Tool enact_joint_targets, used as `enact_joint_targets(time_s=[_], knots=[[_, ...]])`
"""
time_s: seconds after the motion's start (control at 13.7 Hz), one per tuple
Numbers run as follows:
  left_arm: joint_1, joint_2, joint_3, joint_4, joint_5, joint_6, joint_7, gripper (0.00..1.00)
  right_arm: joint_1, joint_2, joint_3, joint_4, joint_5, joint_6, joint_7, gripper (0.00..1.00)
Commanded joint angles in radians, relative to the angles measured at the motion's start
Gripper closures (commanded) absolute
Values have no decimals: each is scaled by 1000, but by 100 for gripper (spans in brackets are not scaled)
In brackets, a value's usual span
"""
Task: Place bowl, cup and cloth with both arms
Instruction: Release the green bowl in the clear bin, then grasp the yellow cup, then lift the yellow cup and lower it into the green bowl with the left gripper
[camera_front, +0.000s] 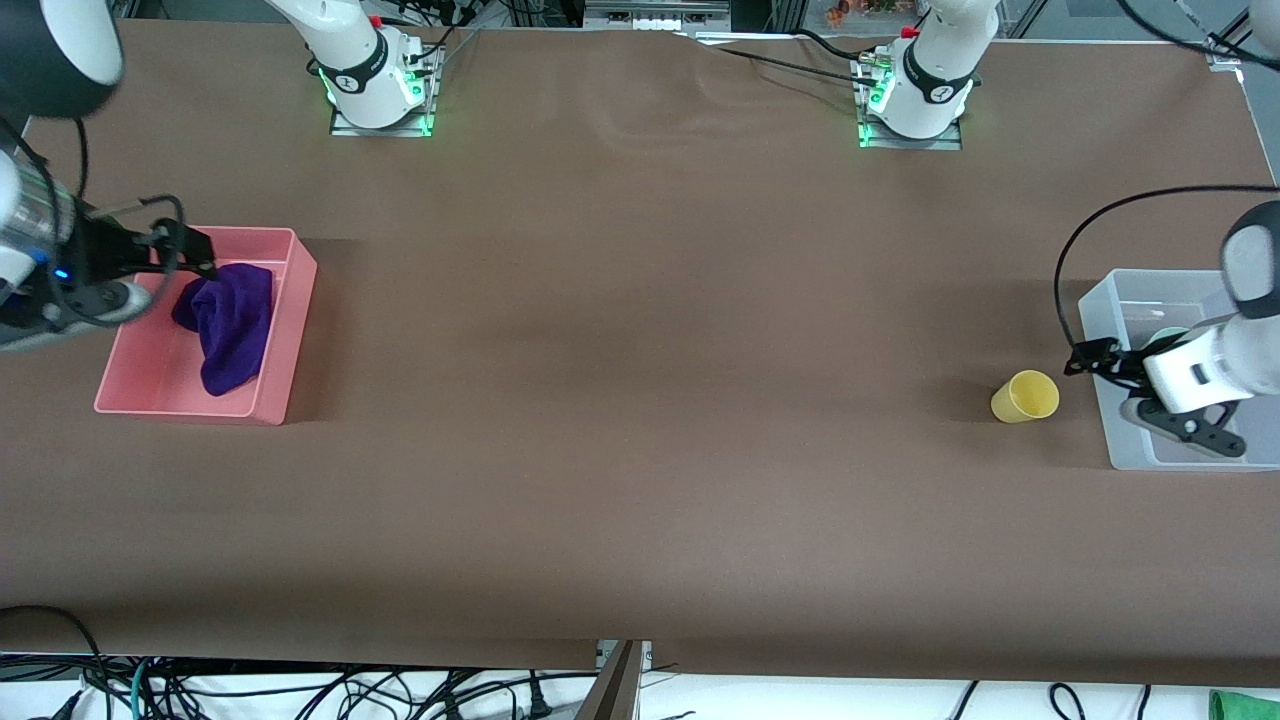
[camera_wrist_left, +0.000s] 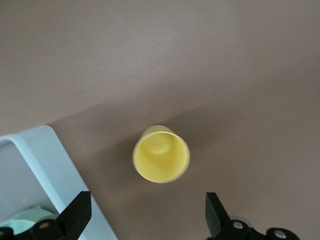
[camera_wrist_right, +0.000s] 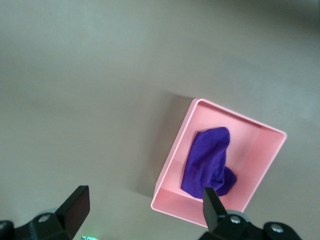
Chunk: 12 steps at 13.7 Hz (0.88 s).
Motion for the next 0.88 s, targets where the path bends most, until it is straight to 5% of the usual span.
enact_joint_targets(time_s=[0.0,0.15,0.29,0.44,0.51,0.59,0.8], knots=[[11,75,-7,-9,158,99,-12,1,-9,-10,8,15,-33,11,-3,0],[17,127,-4,-14,175,142,-12,7,-9,-16,13,15,-30,-2,11,0],[29,170,-6,-17,163,153,-13,25,-9,-25,13,9,1,-22,104,0],[37,201,-6,-14,140,153,-13,57,-9,-25,13,9,39,-83,234,0],[40,204,-6,-12,136,153,-13,86,-9,-25,13,9,41,-105,274,0],[45,204,-6,-12,134,153,-13,100,-9,-23,13,9,41,-108,275,0],[45,204,-7,-12,93,150,-12,100,-9,-25,10,-8,39,-110,287,0]])
